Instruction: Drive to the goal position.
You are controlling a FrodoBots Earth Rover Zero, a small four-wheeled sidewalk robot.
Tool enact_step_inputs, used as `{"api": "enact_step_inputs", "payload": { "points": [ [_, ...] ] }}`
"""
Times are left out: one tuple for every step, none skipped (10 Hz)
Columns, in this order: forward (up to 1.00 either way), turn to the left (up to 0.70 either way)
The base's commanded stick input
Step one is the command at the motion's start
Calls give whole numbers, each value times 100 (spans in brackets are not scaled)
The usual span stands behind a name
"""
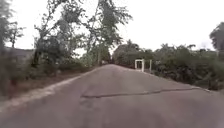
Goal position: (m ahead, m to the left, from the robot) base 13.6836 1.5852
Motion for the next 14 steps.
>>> {"api": "enact_step_inputs", "payload": {
  "points": [
    [100, 0],
    [100, 0],
    [100, 0],
    [100, 0],
    [100, 0],
    [100, 0],
    [100, 0],
    [100, 0],
    [100, 0],
    [100, 0],
    [100, 0],
    [100, 0],
    [100, 0],
    [100, 0]
  ]
}}
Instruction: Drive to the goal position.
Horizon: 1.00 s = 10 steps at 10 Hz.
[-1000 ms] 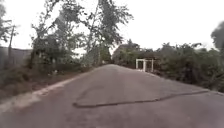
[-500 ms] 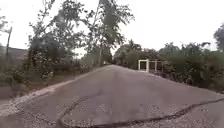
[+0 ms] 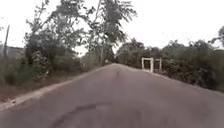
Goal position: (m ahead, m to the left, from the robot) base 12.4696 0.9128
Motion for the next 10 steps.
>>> {"api": "enact_step_inputs", "payload": {
  "points": [
    [100, 0],
    [100, 0],
    [100, 0],
    [100, 0],
    [100, 0],
    [100, 0],
    [100, 0],
    [100, 0],
    [100, 0],
    [100, 0]
  ]
}}
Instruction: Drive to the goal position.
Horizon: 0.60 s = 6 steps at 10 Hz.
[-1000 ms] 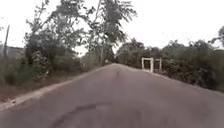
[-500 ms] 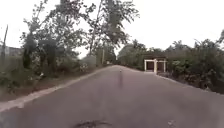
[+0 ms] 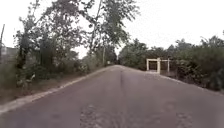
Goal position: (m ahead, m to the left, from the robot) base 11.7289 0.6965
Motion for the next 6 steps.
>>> {"api": "enact_step_inputs", "payload": {
  "points": [
    [100, 0],
    [100, 0],
    [100, 0],
    [100, 0],
    [100, 0],
    [100, -2]
  ]
}}
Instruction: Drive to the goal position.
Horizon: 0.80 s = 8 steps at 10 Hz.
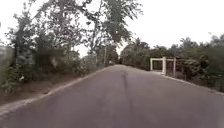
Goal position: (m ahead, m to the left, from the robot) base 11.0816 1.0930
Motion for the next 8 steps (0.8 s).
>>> {"api": "enact_step_inputs", "payload": {
  "points": [
    [100, -20],
    [100, -40],
    [100, -33],
    [100, -7],
    [100, 0],
    [100, 0],
    [100, 0],
    [100, 0]
  ]
}}
